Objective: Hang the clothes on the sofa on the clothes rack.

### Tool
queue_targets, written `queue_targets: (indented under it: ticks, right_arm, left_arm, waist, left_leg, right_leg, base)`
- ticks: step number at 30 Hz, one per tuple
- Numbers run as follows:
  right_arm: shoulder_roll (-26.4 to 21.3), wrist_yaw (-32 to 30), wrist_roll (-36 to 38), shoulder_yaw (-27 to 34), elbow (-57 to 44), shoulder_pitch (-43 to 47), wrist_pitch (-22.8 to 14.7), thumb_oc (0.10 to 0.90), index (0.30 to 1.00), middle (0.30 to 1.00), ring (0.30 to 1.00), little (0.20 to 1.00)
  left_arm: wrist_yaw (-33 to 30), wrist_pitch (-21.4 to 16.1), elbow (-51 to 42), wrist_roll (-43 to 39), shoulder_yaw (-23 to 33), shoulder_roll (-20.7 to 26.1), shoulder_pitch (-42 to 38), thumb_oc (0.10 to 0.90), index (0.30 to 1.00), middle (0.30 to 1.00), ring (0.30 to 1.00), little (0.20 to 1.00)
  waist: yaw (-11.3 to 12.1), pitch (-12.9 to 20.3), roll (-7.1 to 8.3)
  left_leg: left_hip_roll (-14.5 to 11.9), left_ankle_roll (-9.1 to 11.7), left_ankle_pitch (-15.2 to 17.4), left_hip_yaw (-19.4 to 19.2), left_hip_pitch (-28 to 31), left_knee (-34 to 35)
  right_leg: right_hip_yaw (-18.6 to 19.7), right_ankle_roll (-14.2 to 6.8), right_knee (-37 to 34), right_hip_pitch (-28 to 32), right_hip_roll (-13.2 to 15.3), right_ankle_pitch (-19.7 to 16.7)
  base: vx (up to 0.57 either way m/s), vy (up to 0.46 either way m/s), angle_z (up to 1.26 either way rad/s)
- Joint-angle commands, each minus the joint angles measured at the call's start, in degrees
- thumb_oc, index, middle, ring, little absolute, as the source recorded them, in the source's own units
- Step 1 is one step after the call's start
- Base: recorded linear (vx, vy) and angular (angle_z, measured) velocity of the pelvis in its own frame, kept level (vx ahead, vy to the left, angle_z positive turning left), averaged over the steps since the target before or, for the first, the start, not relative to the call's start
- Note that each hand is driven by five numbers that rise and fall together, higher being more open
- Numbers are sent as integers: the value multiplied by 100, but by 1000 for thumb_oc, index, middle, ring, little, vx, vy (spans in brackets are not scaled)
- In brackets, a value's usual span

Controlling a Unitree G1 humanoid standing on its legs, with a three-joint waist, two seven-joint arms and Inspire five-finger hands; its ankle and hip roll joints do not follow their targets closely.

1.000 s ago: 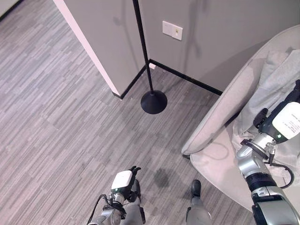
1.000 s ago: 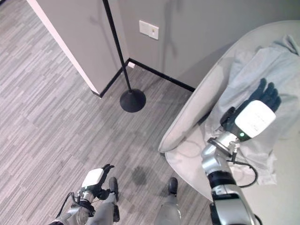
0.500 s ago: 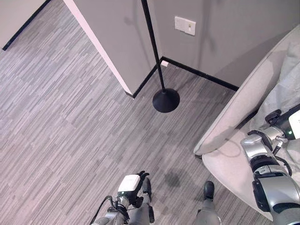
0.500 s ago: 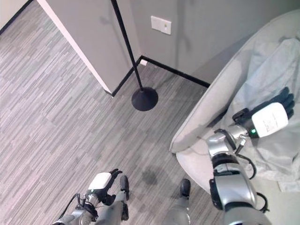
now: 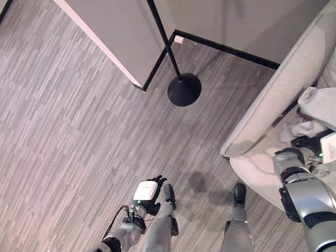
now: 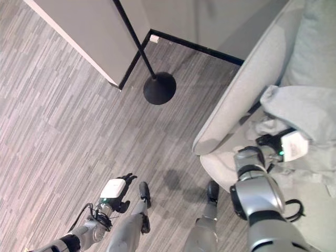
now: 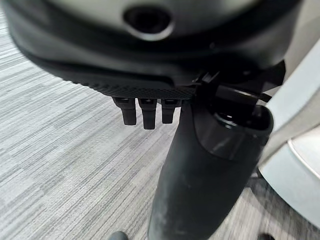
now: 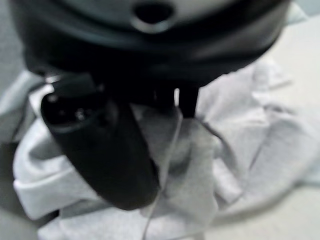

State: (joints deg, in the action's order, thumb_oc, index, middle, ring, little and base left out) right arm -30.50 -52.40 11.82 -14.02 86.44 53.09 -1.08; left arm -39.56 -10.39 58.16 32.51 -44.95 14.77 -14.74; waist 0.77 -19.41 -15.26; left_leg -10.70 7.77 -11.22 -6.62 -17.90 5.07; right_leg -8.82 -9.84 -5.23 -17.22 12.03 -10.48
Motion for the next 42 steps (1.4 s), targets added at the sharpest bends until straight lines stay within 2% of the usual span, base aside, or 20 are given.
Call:
queue_targets:
  ticks: [1, 3, 4, 5, 6, 10, 12, 17, 18, 24, 28, 32, 36, 40, 42]
  right_arm:
    - [156, -199, 74, -116, -422, -27, -512, 400, 300, 300, 300, 300]
    - [389, -220, 168, -47, -815, -339, -676, 400, 300, 300, 300, 300]
    - [653, -183, 407, 51, -1278, -665, -929, 400, 300, 300, 300, 300]
    - [917, -52, 948, 195, -1957, -1017, -1270, 400, 300, 300, 300, 300]
    - [1594, 372, 1846, 130, -3628, -2059, -1807, 400, 300, 300, 300, 300]
    - [1815, 1145, 2568, -383, -5385, -3022, -2157, 400, 300, 300, 300, 300]
    - [1618, 1659, 2909, -657, -6462, -3286, -2235, 400, 300, 300, 300, 300]
    - [1165, 2044, 2986, -589, -7760, -3289, -2341, 400, 300, 300, 300, 300]
    - [1002, 2104, 2994, -473, -8188, -3251, -2377, 400, 300, 300, 300, 300]
    - [535, 2280, 3172, -360, -8877, -2843, -2408, 400, 300, 300, 300, 300]
    - [293, 2383, 3381, -518, -8888, -2405, -2336, 400, 300, 300, 300, 300]
    - [-28, 2486, 3641, -839, -9052, -1831, -2205, 400, 300, 300, 300, 300]
    - [-200, 2600, 3944, -1101, -9271, -1594, -2237, 400, 300, 300, 300, 300]
    - [-475, 2711, 4281, -1426, -9613, -1524, -2310, 400, 300, 300, 300, 300]
    - [-733, 2822, 4496, -1633, -9794, -1465, -2381, 400, 300, 300, 300, 300]
  left_arm:
    - [-332, -42, 270, -383, 55, 154, -274, 800, 900, 900, 900, 900]
    - [-322, -47, 324, -489, 173, 153, -247, 800, 900, 900, 900, 900]
    - [-307, -45, 367, -586, 317, 154, -239, 800, 900, 900, 900, 900]
    - [-263, -11, 336, -646, 441, 176, -200, 800, 900, 900, 900, 900]
    - [46, 63, 198, -702, 676, 252, -23, 800, 900, 900, 900, 900]
    - [320, 110, -111, -664, 857, 403, 203, 800, 900, 900, 900, 900]
    - [478, 112, -327, -639, 878, 522, 343, 800, 900, 900, 900, 900]
    - [766, 67, -535, -611, 960, 614, 618, 800, 900, 900, 900, 900]
    - [904, 42, -629, -650, 1000, 620, 733, 800, 900, 900, 900, 900]
    - [1224, -68, -972, -1100, 1222, 656, 1037, 800, 900, 900, 900, 900]
    - [1337, -97, -1247, -1374, 1285, 716, 1091, 800, 900, 900, 900, 900]
    - [1359, -78, -1971, -1684, 1500, 872, 1120, 800, 900, 900, 900, 900]
    - [1006, -72, -2419, -1658, 1748, 995, 1078, 800, 900, 900, 900, 900]
    - [160, -33, -2777, -1853, 2232, 955, 1065, 800, 900, 900, 900, 900]
    - [-251, -58, -3287, -1747, 2448, 1073, 1067, 800, 900, 900, 900, 900]
  waist:
    - [180, 243, 410]
    - [126, 231, 508]
    - [69, 227, 599]
    - [20, 246, 711]
    - [-58, 314, 934]
    - [-92, 498, 1174]
    - [-72, 668, 1315]
    - [-34, 1069, 1450]
    - [-25, 1229, 1483]
    - [43, 1645, 1570]
    - [82, 1800, 1621]
    - [114, 1972, 1702]
    - [137, 2074, 1777]
    - [143, 2151, 1862]
    - [152, 2201, 1909]
  left_leg:
    - [22, 105, 308, 116, -194, -7]
    - [5, 104, 321, 113, -164, -7]
    - [-23, 104, 364, 114, -115, -7]
    - [-62, 100, 380, 122, -80, -7]
    - [-140, 101, 422, 68, 91, -7]
    - [-186, 103, 469, -20, 346, -7]
    - [-193, 96, 541, -80, 591, -7]
    - [-206, 79, 672, -166, 1005, -7]
    - [-200, 62, 715, -175, 1124, -7]
    - [-200, 40, 797, -205, 1451, -7]
    - [-200, 38, 817, -209, 1569, -7]
    - [-223, 34, 837, -207, 1730, -7]
    - [-246, 42, 846, -205, 1819, -7]
    - [-261, 51, 844, -213, 1884, -7]
    - [-271, 61, 844, -223, 1913, -7]
  right_leg:
    - [177, 63, 281, -340, -161, 411]
    - [177, 65, 253, -296, -180, 406]
    - [182, 66, 240, -252, -201, 419]
    - [184, 71, 224, -224, -216, 402]
    - [199, 86, 200, -89, -242, 399]
    - [195, 85, 176, 142, -264, 403]
    - [207, 74, 146, 382, -277, 424]
    - [189, 44, 95, 771, -273, 491]
    - [164, 36, 86, 896, -273, 526]
    - [122, 19, 83, 1230, -279, 610]
    - [99, 16, 88, 1350, -285, 630]
    - [91, 26, 122, 1491, -306, 668]
    - [64, 28, 126, 1588, -326, 704]
    - [39, 30, 133, 1637, -332, 716]
    - [32, 30, 139, 1662, -344, 722]
  base:
    - [-45, -52, 0]
    - [-25, -52, -3]
    - [-23, -67, -2]
    - [-19, -108, -5]
    - [-16, -93, -11]
    - [37, -46, -15]
    - [82, -31, 0]
    - [93, 11, -1]
    - [96, 41, -2]
    - [64, 35, 0]
    - [10, 19, -1]
    - [11, 25, -2]
    - [1, 8, -3]
    - [0, 0, 0]
    - [0, 0, 0]
